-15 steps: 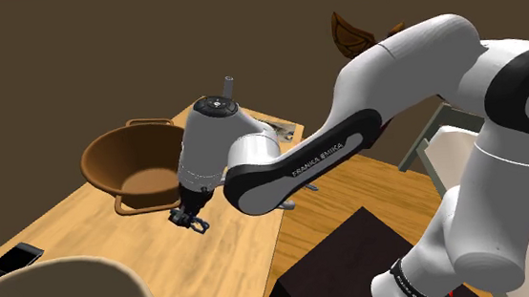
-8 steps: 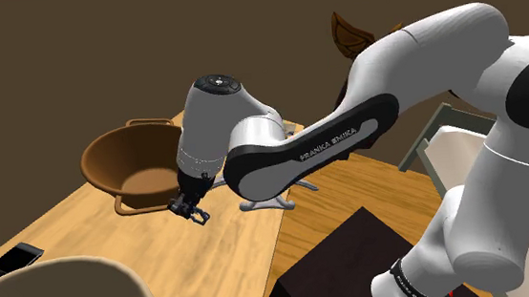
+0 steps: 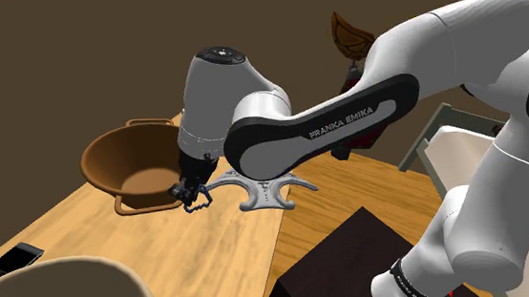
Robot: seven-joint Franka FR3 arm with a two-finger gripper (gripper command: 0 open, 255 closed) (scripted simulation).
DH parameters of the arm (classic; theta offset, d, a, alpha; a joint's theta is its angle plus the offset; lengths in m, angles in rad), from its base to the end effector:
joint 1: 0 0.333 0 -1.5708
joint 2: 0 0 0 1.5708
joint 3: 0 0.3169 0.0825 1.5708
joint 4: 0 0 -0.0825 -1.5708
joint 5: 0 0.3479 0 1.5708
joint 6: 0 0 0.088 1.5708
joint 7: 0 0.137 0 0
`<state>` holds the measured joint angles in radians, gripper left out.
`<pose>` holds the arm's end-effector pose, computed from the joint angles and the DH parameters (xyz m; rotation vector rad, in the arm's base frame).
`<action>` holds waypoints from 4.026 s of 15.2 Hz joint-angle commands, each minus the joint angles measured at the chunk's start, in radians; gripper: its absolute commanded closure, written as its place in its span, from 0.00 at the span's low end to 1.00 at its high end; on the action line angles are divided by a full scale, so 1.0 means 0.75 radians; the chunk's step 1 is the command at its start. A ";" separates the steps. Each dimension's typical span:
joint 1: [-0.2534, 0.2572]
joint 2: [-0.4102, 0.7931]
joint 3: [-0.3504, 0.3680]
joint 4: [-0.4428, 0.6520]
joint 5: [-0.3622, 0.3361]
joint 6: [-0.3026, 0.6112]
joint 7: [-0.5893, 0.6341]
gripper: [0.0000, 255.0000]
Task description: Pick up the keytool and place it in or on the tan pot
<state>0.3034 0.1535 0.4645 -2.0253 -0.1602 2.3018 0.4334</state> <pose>0.4166 0.3838 0.3863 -3.0317 -0.6519 -0.2330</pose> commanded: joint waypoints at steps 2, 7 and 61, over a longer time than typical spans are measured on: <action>0.001 -0.023 0.006 0.035 0.017 -0.046 -0.010 1.00; -0.004 -0.059 0.011 0.085 0.046 -0.127 -0.032 1.00; 0.756 0.785 0.062 1.148 -0.430 -0.511 0.712 0.00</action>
<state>0.8701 0.7423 0.5107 -1.1640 -0.4829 1.9185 0.9673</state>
